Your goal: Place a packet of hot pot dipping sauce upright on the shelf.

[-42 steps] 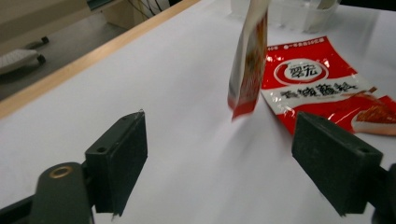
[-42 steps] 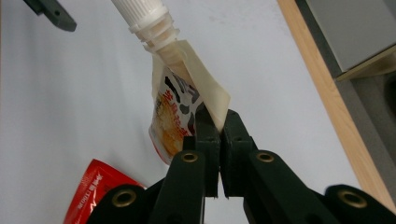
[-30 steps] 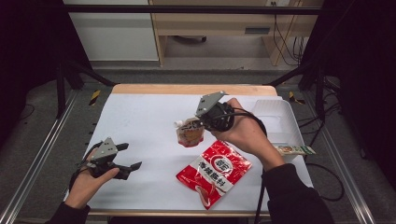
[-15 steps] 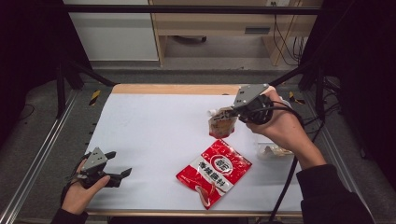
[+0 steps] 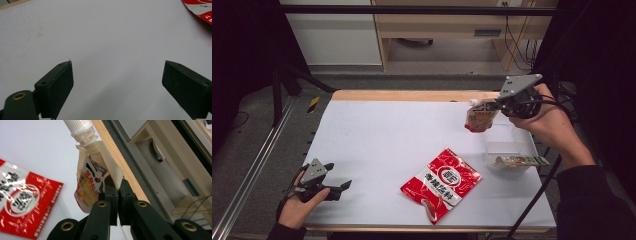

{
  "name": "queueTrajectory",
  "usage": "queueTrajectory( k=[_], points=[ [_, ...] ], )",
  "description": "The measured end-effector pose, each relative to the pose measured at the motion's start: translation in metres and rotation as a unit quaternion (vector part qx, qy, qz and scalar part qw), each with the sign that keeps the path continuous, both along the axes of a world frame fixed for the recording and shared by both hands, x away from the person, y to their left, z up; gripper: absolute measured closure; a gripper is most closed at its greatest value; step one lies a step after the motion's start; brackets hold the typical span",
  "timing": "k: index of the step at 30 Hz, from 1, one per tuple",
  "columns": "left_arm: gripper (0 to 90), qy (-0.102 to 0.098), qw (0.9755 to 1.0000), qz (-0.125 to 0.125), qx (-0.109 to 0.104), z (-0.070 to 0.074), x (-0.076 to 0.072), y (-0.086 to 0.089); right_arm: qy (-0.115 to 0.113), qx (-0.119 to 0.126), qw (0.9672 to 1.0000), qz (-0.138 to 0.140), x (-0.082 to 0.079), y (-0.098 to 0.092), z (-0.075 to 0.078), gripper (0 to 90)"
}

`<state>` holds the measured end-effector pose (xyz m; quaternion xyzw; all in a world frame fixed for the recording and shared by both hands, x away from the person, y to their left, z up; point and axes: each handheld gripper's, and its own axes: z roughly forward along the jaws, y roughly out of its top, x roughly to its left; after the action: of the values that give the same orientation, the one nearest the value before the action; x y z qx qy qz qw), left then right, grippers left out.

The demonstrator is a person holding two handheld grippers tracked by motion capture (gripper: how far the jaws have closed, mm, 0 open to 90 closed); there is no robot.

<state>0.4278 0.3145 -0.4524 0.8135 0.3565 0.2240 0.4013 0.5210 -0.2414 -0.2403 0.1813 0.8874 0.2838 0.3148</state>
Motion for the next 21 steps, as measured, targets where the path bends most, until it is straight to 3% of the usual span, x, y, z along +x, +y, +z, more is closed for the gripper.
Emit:
queueTrajectory(
  k=[10, 21],
  points=[
    [10.0, 0.004, 1.0000, 0.000, 0.008, -0.002, 0.002, -0.001, 0.018, 0.014, 0.9994, -0.028, -0.005, -0.048, -0.024, 88.1],
    [10.0, 0.004, 0.9999, -0.004, 0.009, -0.002, 0.001, -0.003, 0.030, 0.034, 0.9976, -0.052, -0.018, -0.070, -0.053, 88.0]
  ],
)
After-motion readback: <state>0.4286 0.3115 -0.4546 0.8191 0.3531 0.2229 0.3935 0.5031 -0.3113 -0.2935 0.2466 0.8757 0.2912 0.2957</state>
